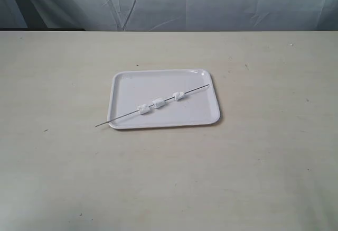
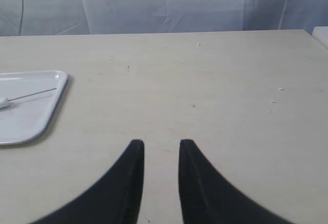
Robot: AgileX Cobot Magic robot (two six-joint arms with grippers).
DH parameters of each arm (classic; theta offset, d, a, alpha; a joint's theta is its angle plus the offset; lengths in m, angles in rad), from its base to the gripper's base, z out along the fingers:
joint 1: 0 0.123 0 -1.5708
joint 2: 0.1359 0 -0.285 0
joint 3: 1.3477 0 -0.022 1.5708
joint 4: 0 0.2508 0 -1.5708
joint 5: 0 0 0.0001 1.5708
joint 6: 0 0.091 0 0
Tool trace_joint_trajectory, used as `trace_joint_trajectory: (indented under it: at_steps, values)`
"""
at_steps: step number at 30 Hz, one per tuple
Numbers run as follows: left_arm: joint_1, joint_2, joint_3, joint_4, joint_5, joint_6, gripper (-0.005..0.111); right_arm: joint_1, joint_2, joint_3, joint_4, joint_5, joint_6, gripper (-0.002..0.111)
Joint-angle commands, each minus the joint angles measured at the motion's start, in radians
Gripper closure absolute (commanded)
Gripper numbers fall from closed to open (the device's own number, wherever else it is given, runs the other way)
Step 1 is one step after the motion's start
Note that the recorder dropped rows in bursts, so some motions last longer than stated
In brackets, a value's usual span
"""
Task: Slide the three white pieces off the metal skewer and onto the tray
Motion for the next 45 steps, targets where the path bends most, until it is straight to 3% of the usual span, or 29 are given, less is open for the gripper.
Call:
trace_joint_trajectory:
  at_steps: [1, 20, 28, 33, 39, 45]
  values:
    - [-0.005, -0.004, 0.005, 0.001, 0.002, -0.003, 0.107, 0.006, -0.005, 0.002, 0.007, -0.014, -0.001, 0.084]
    - [-0.005, -0.004, 0.005, 0.004, 0.000, -0.003, 0.107, 0.006, -0.005, 0.002, 0.006, -0.011, -0.001, 0.084]
    - [-0.005, -0.004, 0.005, 0.039, -0.182, -0.003, 0.107, 0.006, -0.005, 0.002, 0.006, -0.011, -0.001, 0.084]
    - [-0.005, -0.004, 0.005, -0.088, -0.284, -0.062, 0.107, 0.006, -0.005, 0.002, 0.006, -0.011, -0.001, 0.084]
    - [-0.009, 0.005, 0.005, -0.105, -0.221, -0.064, 0.107, 0.006, -0.005, 0.002, 0.006, -0.011, -0.001, 0.084]
    - [-0.009, 0.151, 0.005, -0.105, -0.221, -0.064, 0.107, 0.006, -0.005, 0.002, 0.006, -0.013, -0.001, 0.084]
